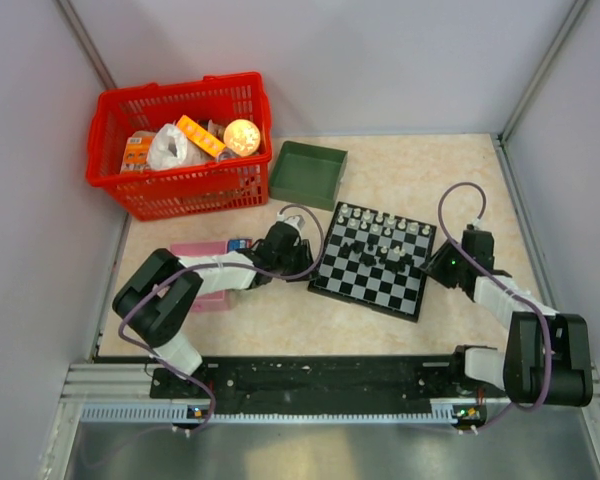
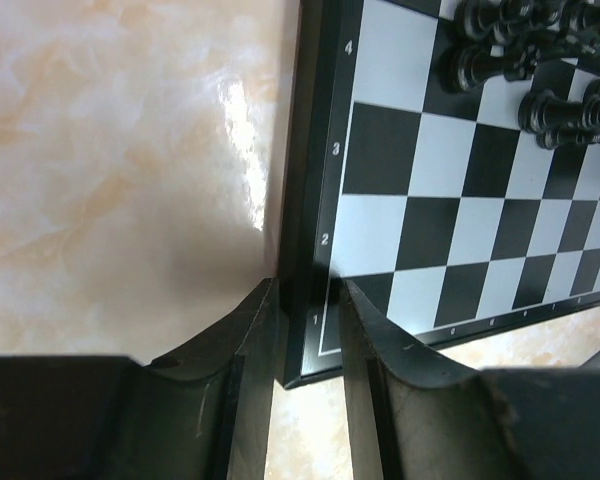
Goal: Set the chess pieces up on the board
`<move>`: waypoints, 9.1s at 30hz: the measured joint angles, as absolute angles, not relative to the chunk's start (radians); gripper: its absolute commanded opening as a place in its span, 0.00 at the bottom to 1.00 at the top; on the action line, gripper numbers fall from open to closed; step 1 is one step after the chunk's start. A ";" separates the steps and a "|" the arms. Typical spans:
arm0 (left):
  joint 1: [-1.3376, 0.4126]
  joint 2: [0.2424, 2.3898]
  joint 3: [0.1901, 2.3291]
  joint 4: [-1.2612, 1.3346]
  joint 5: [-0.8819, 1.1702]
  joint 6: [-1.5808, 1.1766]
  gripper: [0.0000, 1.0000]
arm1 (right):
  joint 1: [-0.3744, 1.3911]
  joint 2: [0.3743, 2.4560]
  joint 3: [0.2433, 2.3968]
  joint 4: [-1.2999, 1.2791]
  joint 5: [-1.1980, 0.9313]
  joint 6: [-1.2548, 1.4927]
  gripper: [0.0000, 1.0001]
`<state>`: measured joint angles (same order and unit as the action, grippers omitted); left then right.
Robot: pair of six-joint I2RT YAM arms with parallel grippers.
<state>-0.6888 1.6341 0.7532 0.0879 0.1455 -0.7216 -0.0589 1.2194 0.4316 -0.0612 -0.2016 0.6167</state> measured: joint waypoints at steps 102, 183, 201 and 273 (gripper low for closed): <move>-0.377 1.222 1.026 -0.069 -0.018 -0.572 0.99 | 0.360 1.461 1.005 -0.574 0.186 0.299 0.32; -0.302 1.222 0.998 -0.060 0.060 -0.600 0.99 | 0.422 1.622 1.070 -0.569 0.170 0.315 0.10; -0.296 1.222 0.989 -0.041 0.060 -0.604 0.99 | 0.383 1.676 1.082 -0.512 0.171 0.316 0.11; -0.282 1.222 0.973 -0.001 0.090 -0.626 0.99 | 0.406 1.615 1.058 -0.623 0.067 0.262 0.25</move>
